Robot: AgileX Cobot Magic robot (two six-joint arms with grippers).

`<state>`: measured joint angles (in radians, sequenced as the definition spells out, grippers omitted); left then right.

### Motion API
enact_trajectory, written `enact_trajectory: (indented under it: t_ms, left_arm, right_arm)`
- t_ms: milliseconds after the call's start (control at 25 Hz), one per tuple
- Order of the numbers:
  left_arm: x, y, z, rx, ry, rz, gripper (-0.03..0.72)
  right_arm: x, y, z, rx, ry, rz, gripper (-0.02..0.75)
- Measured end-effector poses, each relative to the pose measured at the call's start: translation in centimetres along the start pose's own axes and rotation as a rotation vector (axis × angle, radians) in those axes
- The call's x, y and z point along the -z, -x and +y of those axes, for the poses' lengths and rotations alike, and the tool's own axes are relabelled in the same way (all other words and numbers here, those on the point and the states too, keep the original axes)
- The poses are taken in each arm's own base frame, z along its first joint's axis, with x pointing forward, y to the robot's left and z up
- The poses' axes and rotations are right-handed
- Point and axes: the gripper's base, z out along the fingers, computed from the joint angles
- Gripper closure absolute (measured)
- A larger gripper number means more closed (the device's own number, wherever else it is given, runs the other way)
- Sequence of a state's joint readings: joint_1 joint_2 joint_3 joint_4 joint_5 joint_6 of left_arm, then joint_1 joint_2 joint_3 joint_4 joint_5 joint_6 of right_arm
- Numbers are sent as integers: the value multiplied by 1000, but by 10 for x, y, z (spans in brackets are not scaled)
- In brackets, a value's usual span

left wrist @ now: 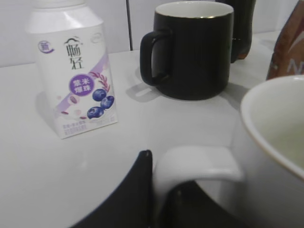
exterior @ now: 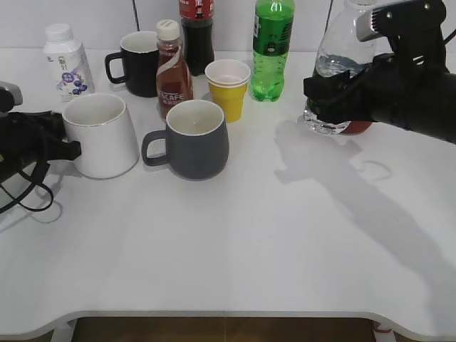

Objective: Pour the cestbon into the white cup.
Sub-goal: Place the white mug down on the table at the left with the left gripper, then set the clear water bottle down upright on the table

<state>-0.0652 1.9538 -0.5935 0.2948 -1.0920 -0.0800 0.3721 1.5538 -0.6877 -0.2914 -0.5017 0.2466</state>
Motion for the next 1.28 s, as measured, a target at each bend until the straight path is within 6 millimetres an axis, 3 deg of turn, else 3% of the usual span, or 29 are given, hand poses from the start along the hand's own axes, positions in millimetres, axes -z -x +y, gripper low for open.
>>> enact_trajectory:
  t_ms: [640,1280]
  left_arm:
    - [30,-5,-9,20,-8,-14,442]
    - [69,7,-19,-87,-3,-30,383]
  right_arm:
    - [-3,-4,0,-2,1,13,284]
    - [-43,-64,1,-27,67,74,284]
